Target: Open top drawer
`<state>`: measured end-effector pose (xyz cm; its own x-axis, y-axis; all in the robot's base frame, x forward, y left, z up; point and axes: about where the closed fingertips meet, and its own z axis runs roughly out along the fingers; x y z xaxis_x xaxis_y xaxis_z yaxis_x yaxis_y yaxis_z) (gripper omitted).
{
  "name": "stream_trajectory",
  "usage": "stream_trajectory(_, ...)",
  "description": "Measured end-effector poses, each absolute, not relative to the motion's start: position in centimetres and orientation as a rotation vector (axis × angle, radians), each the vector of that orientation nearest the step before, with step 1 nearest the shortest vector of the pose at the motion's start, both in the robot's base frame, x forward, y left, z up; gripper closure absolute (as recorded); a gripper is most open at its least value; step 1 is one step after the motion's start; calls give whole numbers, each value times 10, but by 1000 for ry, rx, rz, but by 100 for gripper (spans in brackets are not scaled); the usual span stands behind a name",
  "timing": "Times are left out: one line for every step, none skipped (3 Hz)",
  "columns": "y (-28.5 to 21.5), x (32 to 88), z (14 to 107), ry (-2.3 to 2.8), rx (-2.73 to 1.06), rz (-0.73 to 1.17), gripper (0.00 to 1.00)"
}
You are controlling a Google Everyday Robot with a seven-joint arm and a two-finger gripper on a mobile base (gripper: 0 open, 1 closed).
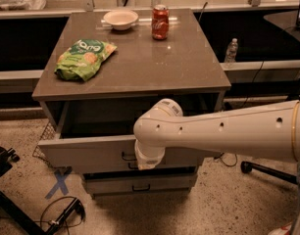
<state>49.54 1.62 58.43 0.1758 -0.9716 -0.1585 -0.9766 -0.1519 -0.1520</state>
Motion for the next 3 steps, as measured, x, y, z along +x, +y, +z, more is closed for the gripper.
stream_trajectory(17,495,584,1887,-2230,34,100)
stream_trajectory(17,495,584,1887,-2230,34,100)
stream_trajectory(17,495,584,1887,-2230,34,82)
